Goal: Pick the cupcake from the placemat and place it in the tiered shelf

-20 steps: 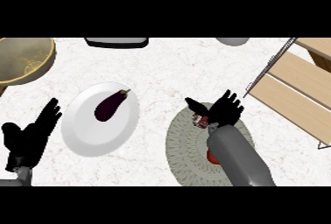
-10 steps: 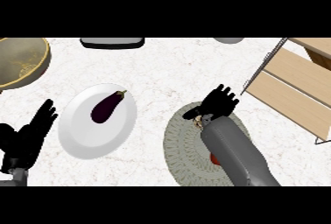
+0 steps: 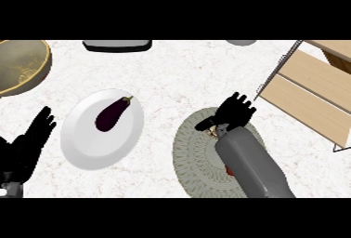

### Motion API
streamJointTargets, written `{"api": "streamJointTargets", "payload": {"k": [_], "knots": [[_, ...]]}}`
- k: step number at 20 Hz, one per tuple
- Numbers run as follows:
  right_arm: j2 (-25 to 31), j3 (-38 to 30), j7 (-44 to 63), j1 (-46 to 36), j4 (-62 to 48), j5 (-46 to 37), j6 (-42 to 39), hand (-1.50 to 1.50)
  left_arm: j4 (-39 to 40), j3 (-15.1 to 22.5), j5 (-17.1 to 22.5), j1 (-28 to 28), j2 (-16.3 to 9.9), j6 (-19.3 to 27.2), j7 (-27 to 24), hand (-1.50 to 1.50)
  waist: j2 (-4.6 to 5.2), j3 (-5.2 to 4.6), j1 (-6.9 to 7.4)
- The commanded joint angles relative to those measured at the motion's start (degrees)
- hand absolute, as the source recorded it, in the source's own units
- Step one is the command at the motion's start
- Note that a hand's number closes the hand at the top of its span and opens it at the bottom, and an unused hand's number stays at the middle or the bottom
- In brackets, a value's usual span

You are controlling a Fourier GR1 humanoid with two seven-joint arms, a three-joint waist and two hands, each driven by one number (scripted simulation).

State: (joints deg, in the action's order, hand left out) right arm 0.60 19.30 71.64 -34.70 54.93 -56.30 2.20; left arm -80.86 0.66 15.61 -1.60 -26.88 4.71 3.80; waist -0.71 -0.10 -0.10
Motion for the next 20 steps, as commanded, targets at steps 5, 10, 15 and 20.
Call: {"api": "streamJointTargets", "payload": {"k": [5, 10, 15, 20], "knots": [[-0.58, -0.96, 10.04, 4.38, 1.5, -3.41, -2.57, -1.5, -1.94, 1.43, -2.05, -1.8, 2.29, 1.02, -0.43, 0.0, 0.45, 0.09, -0.23], [-0.58, -4.02, 8.39, 5.08, 1.81, -3.26, -2.93, -1.5, 1.62, -1.11, -1.29, -0.54, 1.33, -1.11, -2.42, 0.0, 0.64, 0.06, -0.09], [-0.58, -3.62, 7.49, 6.29, 3.73, -2.95, -3.51, 1.5, -2.42, -1.21, -1.45, 1.73, 1.2, 0.28, 3.2, 0.0, 0.57, 0.11, 0.15], [-0.58, -1.48, 6.83, 8.05, 5.07, -5.39, -5.29, 1.5, 1.9, -1.19, -2.74, 1.27, 3.29, -0.78, -1.82, 0.0, 0.58, 0.06, -0.09]]}}
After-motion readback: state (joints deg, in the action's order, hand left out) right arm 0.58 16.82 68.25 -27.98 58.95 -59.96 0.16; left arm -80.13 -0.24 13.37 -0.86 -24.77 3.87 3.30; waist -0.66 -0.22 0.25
